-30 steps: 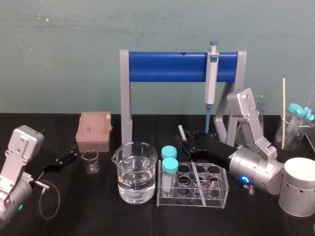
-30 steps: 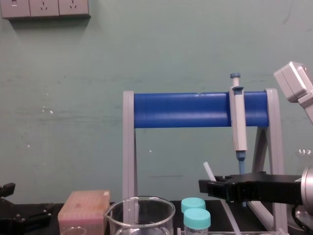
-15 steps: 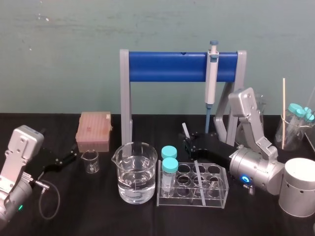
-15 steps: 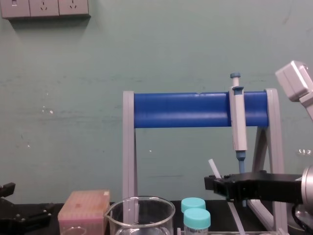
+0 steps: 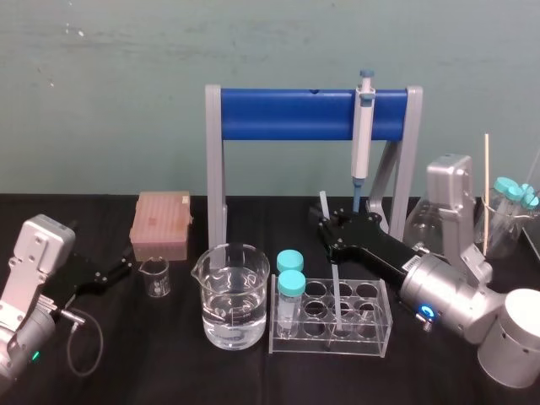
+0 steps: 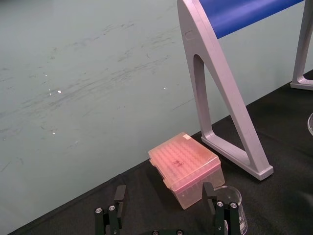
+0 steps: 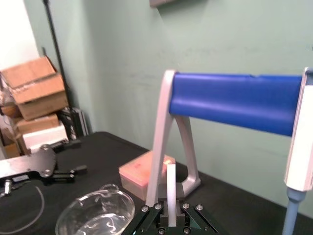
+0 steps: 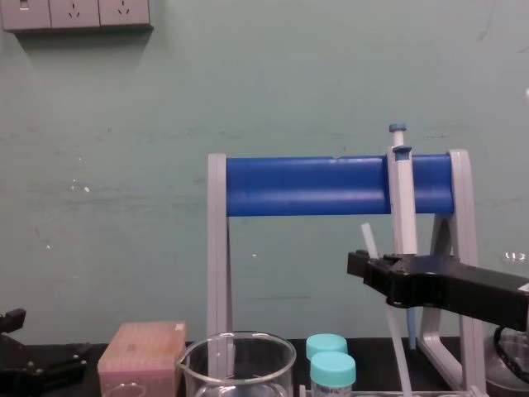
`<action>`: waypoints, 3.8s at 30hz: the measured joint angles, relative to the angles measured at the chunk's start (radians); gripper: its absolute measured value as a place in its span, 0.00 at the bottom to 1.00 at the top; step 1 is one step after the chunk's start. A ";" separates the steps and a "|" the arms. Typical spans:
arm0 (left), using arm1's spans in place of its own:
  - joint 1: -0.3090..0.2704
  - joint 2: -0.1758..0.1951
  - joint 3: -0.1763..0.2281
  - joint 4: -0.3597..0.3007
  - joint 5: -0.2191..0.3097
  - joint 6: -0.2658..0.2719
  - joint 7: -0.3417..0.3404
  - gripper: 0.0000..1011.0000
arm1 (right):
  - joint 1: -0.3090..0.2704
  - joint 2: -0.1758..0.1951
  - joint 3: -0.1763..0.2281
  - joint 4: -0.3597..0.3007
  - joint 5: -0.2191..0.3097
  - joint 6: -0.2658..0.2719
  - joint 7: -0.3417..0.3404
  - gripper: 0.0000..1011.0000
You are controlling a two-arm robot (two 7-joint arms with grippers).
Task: Pick up the stirring rod with one hand, then place it down.
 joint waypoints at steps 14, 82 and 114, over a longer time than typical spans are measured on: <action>0.000 0.000 0.000 0.000 0.000 0.000 0.000 0.99 | -0.041 0.025 0.069 -0.096 0.040 -0.175 0.073 0.07; 0.000 0.000 0.000 0.000 0.000 0.000 0.000 0.99 | -0.034 0.058 0.111 -0.186 0.116 -0.155 0.062 0.07; 0.000 0.000 0.000 0.000 0.000 0.000 0.000 0.99 | -0.028 0.060 0.102 -0.170 0.119 -0.148 0.065 0.07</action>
